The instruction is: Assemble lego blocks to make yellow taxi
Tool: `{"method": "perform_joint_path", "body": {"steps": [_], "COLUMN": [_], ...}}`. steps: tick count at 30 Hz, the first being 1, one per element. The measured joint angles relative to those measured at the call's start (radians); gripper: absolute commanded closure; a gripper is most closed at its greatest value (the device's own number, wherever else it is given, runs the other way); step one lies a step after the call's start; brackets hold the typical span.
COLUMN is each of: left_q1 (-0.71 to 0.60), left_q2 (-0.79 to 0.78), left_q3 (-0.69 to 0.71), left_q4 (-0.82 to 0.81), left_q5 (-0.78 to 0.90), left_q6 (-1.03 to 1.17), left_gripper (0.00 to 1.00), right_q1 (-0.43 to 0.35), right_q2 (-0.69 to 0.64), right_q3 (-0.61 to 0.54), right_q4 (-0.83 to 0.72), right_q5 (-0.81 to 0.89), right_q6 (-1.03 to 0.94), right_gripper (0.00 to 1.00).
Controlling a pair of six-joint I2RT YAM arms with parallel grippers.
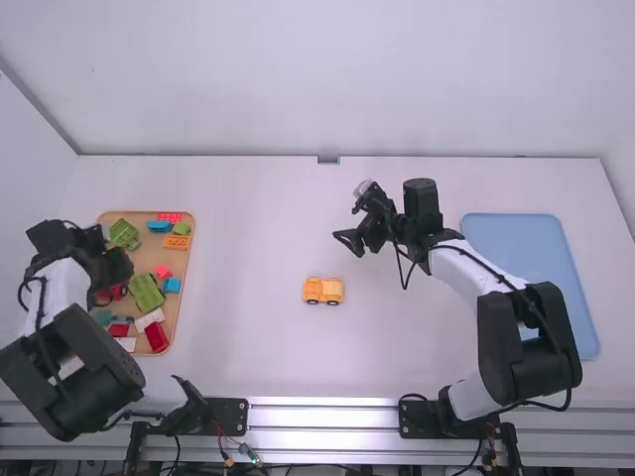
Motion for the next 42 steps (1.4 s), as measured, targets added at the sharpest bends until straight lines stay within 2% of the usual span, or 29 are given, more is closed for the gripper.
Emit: {"method": "perform_joint_path", "body": {"steps": [5, 7, 8, 12, 17, 20, 29, 32, 42], "left_q1": [-0.264, -0.447, -0.487, -0.758, -0.937, -0.994, -1.171, -1.191, -1.228], "left_q2": [-0.089, -0.093, -0.093, -0.093, -0.093, -0.093, -0.093, -0.092, -0.082], "left_q3": [-0.022, -0.023, -0.024, -0.035, -0.044, -0.051, -0.069, -0.069, -0.072], "left_q4": [0.090, 0.137, 0.149, 0.262, 0.376, 0.410, 0.512, 0.527, 0.527], "left_q5": [0.081, 0.063, 0.055, -0.012, -0.042, -0.056, -0.147, -0.163, -0.179], "left_q6": [0.125, 0.220, 0.238, 0.362, 0.500, 0.548, 0.626, 0.630, 0.631], "left_gripper": [0.98, 0.98, 0.98, 0.98, 0.98, 0.98, 0.98, 0.98, 0.98], "right_q1": [0.043, 0.050, 0.049, 0.024, -0.025, -0.048, -0.046, -0.033, 0.012], "right_q2": [0.000, 0.000, 0.000, 0.000, 0.018, 0.050, 0.134, 0.134, 0.134], "right_q3": [0.073, 0.113, 0.121, 0.148, 0.149, 0.149, 0.149, 0.149, 0.149], "right_q4": [0.001, -0.008, -0.013, -0.032, -0.078, -0.079, -0.061, -0.058, -0.051], "right_q5": [-0.048, -0.069, -0.076, -0.159, -0.288, -0.364, -0.507, -0.526, -0.525], "right_q6": [0.120, 0.190, 0.205, 0.264, 0.286, 0.292, 0.301, 0.301, 0.304], "right_gripper": [0.01, 0.02, 0.01, 0.01, 0.01, 0.00, 0.16, 0.22, 0.32]}}
